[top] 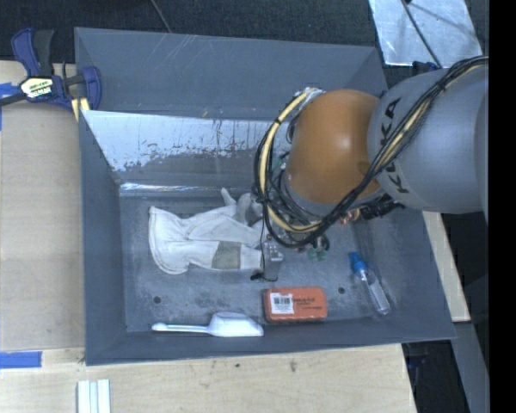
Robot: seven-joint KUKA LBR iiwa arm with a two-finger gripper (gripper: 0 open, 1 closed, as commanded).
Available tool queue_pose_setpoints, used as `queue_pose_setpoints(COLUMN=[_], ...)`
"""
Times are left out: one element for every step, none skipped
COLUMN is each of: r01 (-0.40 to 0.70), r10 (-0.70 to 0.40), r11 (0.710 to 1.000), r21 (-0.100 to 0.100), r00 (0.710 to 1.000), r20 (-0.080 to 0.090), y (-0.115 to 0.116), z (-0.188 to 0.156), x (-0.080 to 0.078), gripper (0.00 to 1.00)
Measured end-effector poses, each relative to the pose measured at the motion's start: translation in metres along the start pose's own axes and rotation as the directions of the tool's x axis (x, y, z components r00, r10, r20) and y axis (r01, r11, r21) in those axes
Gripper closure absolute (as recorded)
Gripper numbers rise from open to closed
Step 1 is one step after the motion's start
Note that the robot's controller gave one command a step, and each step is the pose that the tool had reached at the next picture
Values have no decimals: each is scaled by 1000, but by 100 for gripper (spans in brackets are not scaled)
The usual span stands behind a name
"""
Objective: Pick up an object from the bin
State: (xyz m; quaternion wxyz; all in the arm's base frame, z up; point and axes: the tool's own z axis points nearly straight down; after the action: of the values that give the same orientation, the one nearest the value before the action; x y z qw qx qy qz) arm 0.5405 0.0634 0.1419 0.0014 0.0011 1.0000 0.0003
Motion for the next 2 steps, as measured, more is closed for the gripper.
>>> queue_pose_setpoints(r01=[0,18], r10=[0,-18], r11=[1000,1000], r21=[0,0], r00=[1000,1000], r20=[0,9], y=[0,16], z=[0,38], x=[0,-23], gripper=[0,0])
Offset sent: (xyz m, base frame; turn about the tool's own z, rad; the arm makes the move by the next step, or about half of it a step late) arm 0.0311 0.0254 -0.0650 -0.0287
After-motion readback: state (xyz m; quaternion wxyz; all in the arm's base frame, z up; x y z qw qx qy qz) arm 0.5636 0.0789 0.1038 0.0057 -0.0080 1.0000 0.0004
